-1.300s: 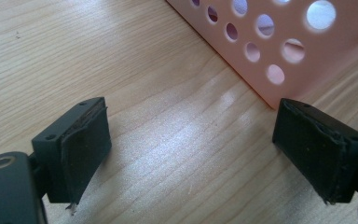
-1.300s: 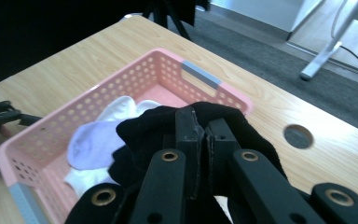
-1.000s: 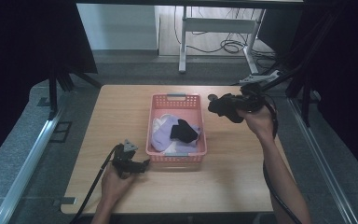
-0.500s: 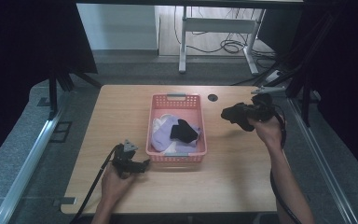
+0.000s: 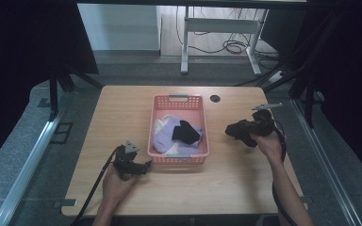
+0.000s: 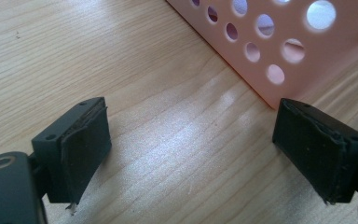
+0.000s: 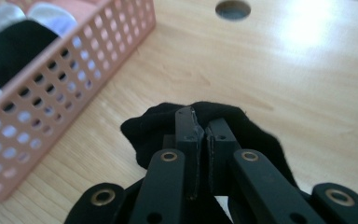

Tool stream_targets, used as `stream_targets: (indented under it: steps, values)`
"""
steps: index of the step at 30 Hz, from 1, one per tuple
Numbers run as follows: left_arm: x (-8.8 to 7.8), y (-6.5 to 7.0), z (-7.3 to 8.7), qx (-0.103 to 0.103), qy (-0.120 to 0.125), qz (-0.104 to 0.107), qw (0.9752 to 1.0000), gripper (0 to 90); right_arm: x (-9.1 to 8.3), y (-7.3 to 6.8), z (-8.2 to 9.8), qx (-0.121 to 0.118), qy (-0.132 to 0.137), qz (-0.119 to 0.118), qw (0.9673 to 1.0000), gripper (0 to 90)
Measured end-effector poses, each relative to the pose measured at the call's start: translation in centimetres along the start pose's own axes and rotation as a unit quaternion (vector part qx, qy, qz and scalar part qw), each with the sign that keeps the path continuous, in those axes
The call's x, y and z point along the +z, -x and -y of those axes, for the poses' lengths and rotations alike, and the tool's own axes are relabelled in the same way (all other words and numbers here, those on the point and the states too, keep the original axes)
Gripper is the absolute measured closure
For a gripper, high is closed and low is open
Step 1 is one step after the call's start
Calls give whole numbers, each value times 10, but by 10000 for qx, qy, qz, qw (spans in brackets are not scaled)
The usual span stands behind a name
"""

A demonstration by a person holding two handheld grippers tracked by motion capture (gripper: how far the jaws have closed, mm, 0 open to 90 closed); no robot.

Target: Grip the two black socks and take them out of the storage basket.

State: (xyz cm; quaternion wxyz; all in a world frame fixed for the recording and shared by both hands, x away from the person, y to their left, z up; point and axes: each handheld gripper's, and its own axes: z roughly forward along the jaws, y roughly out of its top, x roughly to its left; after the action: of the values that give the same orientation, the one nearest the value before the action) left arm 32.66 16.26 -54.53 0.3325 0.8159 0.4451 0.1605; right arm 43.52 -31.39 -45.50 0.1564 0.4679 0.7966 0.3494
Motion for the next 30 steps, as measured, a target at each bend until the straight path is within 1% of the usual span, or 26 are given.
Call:
stream_targets:
  steps: [6, 7, 9, 10, 11, 12, 13, 16, 17, 18, 19, 20, 23, 24, 25, 26, 30]
  values:
    - [0, 0, 0, 0, 6, 0, 10000, 108, 19, 6, 21, 148, -293, -11, 9995, 853]
    - [0, 0, 0, -1, 7, 0, 10000, 107, 21, 6, 24, 207, -325, -27, 9993, 849]
    - [0, 0, 0, -1, 7, 0, 10000, 107, 22, 7, 26, 209, -339, -35, 9992, 843]
    - [0, 0, 0, 1, 5, 1, 10000, 108, 24, 8, 29, 219, -368, -31, 9991, 805]
    - [0, 0, 0, 1, 5, 1, 10000, 108, 24, 8, 29, 219, -368, -31, 9991, 805]
    - [0, 0, 0, 0, 7, 0, 10000, 108, 23, 8, 29, 222, -367, -27, 9991, 783]
    - [0, 0, 0, 0, 6, 0, 10000, 107, 21, 7, 27, 252, -354, -28, 9991, 699]
    - [0, 0, 0, 0, 0, 1, 10000, 107, 12, 6, 21, 209, -275, -30, 9994, 617]
    - [0, 0, 0, 0, 0, 1, 10000, 107, 12, 6, 21, 209, -275, -30, 9994, 617]
    - [0, 0, 0, 1, -1, 1, 10000, 107, 9, 6, 18, 184, -246, 20, 9995, 596]
    - [0, 0, 0, 0, -1, 1, 10000, 107, 6, 6, 16, 155, -177, 29, 9997, 582]
    - [0, 0, 0, 0, 0, 0, 10000, 107, -2, 5, 9, 163, -86, 5, 9998, 548]
    - [0, 0, 0, 0, 0, 1, 10000, 107, -5, 3, 5, 155, -57, -50, 9999, 528]
    - [0, 0, 0, 0, 1, 1, 10000, 108, -7, 1, 2, 115, -37, -58, 9999, 514]
    - [0, 0, 0, 2, 1, 1, 10000, 107, -9, -2, 0, 99, -24, -102, 9999, 504]
    - [0, 0, 0, 2, 1, 0, 10000, 107, -11, -8, -5, 42, -9, -180, 9998, 491]
    - [0, 0, 0, 3, 0, 1, 10000, 107, -10, -22, -15, -99, 57, -392, 9992, 473]
